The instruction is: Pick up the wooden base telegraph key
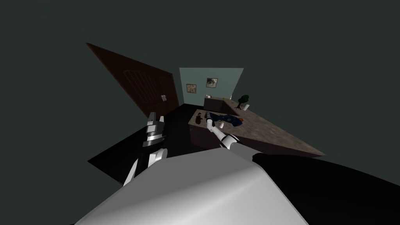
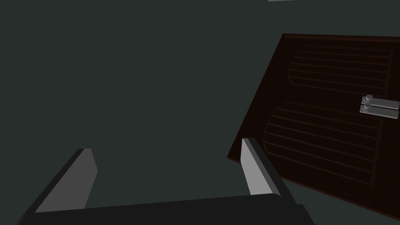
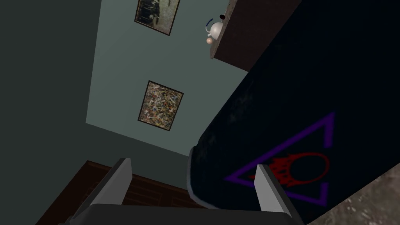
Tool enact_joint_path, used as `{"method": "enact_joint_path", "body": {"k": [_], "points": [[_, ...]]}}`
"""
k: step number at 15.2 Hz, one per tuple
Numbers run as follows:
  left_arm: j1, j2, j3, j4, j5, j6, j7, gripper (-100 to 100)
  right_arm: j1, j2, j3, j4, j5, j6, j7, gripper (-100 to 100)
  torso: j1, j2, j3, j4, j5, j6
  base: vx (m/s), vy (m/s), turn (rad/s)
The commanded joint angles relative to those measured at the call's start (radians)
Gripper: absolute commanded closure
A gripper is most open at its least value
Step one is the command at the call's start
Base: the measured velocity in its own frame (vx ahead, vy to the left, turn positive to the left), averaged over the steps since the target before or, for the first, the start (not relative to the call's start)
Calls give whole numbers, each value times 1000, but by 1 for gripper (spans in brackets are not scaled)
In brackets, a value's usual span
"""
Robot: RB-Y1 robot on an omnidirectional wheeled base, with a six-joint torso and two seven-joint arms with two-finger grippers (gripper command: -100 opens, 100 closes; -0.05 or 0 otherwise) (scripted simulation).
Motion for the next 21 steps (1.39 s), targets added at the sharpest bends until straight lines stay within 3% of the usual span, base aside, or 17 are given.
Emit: {"method": "enact_joint_path", "body": {"k": [1, 2, 5, 7, 10, 12, 13, 21], "points": [[0, 0, 0, 0, 0, 0, 0, 0, -42, 3, -7, 44, -50, -15, 33, -100, 0, 0, 0, 0, 0, 0, -38, -58, 43], [0, 0, 0, 0, 0, 0, 0, 0, -42, 3, -7, 44, -65, -15, 33, -100, -1, 0, 0, 0, 0, 1, -37, -63, 38], [0, 0, 0, 0, 0, 0, 0, 0, -99, 13, -17, 99, -137, -35, 89, -100, -6, -2, -1, 0, 0, 3, -29, -70, 39], [0, 0, 0, 0, 0, 0, 0, 0, -99, 13, -17, 99, -162, -35, 89, -100, -8, -3, -1, 0, 0, 4, -24, -64, 24], [0, 0, 0, 0, 0, 0, 0, 0, -155, 26, -26, 151, -235, -54, 144, -100, -8, -5, -2, 0, 0, 5, -18, -51, 39], [0, 0, 0, 0, 0, 0, 0, 0, -155, 26, -26, 151, -256, -54, 144, -100, -9, -5, -3, 0, -1, 5, -16, -53, 34], [0, 0, 0, 0, 0, 0, 0, 0, -181, 35, -29, 177, -292, -63, 171, -100, -9, -6, -3, 0, -1, 5, -18, -45, 32], [0, 0, 0, 0, 0, 0, 0, 0, -273, 81, -40, 268, -455, -95, 273, -100, -10, -6, -3, -1, -1, 5, -17, -54, 58]]}}
